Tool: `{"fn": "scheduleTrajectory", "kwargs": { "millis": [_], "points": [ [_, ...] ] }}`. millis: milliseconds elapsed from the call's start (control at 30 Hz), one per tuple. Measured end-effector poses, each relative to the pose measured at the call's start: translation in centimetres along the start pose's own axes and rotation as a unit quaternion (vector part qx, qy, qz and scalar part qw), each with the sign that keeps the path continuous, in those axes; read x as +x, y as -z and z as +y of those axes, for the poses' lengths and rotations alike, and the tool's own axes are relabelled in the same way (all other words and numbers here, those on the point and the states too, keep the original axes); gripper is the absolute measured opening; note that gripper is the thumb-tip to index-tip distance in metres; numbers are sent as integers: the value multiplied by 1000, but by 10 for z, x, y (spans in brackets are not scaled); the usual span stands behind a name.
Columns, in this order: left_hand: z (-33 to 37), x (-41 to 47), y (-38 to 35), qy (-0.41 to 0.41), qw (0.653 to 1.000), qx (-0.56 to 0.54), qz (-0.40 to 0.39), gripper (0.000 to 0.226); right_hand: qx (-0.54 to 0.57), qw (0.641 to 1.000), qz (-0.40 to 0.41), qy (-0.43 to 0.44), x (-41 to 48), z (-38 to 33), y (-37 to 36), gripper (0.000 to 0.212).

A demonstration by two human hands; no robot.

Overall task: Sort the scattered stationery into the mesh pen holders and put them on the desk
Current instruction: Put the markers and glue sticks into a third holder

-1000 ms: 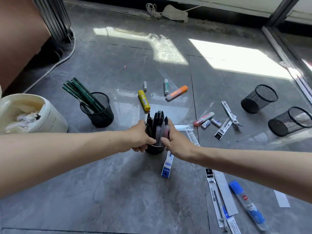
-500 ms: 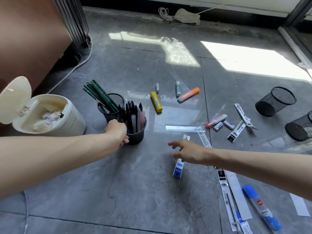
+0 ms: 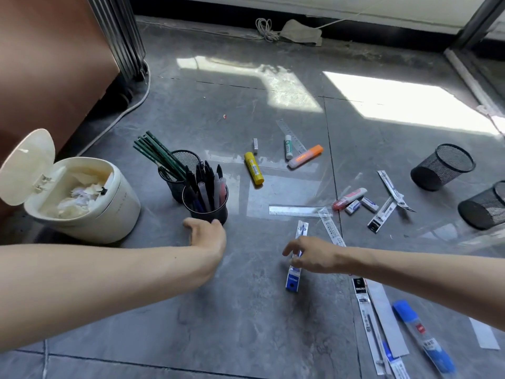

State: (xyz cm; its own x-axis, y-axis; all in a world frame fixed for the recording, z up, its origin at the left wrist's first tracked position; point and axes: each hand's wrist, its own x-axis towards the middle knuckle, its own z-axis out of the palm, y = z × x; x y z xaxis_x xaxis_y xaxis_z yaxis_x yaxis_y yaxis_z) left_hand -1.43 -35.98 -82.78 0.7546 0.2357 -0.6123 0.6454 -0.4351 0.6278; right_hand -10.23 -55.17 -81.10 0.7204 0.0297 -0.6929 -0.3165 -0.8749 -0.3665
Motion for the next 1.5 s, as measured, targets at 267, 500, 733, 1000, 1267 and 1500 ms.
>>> {"fn": "scheduleTrajectory", "kwargs": {
  "millis": [267,500,733,1000,1267,1500],
  "points": [
    [68,-19,-57,-124,976,77,-161,11,1,998,63,-2,12,13,17,34],
    [112,24,-99,-103,984,138,-36,38,-2,987,160,-7,32,43,41,32],
    [131,61,-119,-94,983,160,10,60,3,969,245,-24,72,60,80,32],
    [140,64,-151,-171,970,164,56,39,46,950,303,-54,111,79,98,27],
    [181,37,-227,-456,801,388,7,40,59,935,346,-41,96,115,91,26],
    [173,40,-251,-517,716,469,14,41,18,882,463,-82,63,173,103,39]
  ]
}}
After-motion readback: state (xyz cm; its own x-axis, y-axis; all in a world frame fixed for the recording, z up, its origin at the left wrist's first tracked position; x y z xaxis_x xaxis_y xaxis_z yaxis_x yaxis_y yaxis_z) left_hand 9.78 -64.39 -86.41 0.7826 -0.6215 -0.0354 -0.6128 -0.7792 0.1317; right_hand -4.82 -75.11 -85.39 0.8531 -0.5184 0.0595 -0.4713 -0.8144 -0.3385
